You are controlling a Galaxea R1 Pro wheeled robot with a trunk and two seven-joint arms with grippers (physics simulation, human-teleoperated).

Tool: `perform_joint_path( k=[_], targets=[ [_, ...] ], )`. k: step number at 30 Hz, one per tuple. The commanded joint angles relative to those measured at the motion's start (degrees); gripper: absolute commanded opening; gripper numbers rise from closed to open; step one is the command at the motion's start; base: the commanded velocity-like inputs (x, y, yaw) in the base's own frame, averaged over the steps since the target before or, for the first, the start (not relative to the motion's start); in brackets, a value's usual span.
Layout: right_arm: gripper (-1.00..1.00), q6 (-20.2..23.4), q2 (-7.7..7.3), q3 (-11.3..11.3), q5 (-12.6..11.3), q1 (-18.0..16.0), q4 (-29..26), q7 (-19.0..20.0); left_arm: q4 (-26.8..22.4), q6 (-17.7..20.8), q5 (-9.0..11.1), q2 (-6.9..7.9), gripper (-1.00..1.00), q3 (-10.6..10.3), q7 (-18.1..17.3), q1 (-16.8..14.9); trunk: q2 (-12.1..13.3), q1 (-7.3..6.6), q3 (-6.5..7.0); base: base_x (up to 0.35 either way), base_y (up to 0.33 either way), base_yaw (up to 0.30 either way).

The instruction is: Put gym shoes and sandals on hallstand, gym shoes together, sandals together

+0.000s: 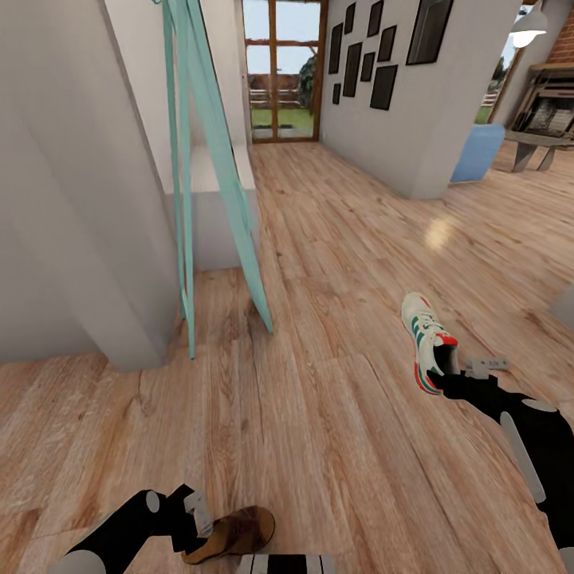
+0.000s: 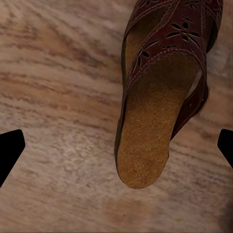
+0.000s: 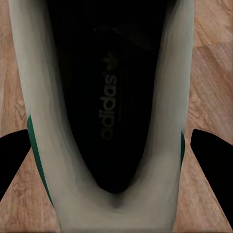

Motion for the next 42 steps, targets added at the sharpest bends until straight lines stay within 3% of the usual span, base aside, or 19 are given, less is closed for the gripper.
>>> perform_joint_path(
  k=[1, 5, 9, 13, 17, 24, 33, 38, 42],
  targets=[
    [-1.00, 0.4, 0.00, -0.1, -0.5, 0.0, -0.1, 0.0, -0.1, 0.1, -0.2, 0.02, 1.00, -0.2, -0.2, 0.0, 0.0, -0.01, -0.11, 0.000, 0.000, 0.000],
    [-1.00, 0.4, 0.00, -0.5, -0.5, 0.0, -0.1, 0.0, -0.3, 0.3, -0.3, -0.12, 1.00, -0.2, -0.1, -0.4, 0.0, -0.01, -0.42, 0.000, 0.000, 0.000],
    [-1.00, 0.3, 0.00, -2.5, -0.5, 0.0, -0.1, 0.0, -1.4, 0.8, -0.5, -0.72, 1.00, -0.3, -0.1, -0.7, 0.0, -0.01, -0.56, 0.000, 0.000, 0.000],
    [-1.00, 0.3, 0.00, -3.3, -0.5, 0.0, -0.1, 0.1, -3.6, 5.5, -0.6, -1.14, 1.00, -0.4, -0.3, -0.7, 0.0, -0.01, -0.58, 0.000, 0.000, 0.000],
    [-1.00, 0.3, 0.00, -3.5, -0.5, 0.0, -0.1, 0.1, -4.3, 7.4, -0.7, -1.23, 1.00, -0.5, -0.3, -0.7, 0.0, -0.01, -0.59, 0.000, 0.000, 0.000],
    [-1.00, 0.2, 0.04, -3.5, -0.6, 0.0, -0.1, 0.2, -4.4, 8.0, -0.7, -1.26, 1.00, -0.5, -0.4, -0.7, 0.0, -0.01, -0.59, 0.000, 0.000, 0.000],
    [-1.00, 0.2, 0.09, -3.5, -0.6, 0.0, -0.7, 0.1, -4.5, 8.1, -0.7, -1.69, 1.00, -0.6, -0.4, -0.7, -0.1, 0.22, -2.58, 0.000, 0.000, 0.000],
    [-1.00, 0.2, 0.09, -3.5, -0.5, 0.0, -1.3, 0.1, -4.4, 8.2, -0.8, -2.28, 1.00, -0.6, -0.4, -0.6, -0.1, 0.22, -2.58, 0.000, 0.000, 0.000],
    [-1.00, 0.3, 0.13, -4.8, 0.2, 0.0, -2.4, 0.0, -5.0, 8.8, -2.1, -1.81, 1.00, -1.2, 0.5, -0.6, -0.1, 0.22, -2.58, 0.000, 0.000, 0.000]
  ],
)
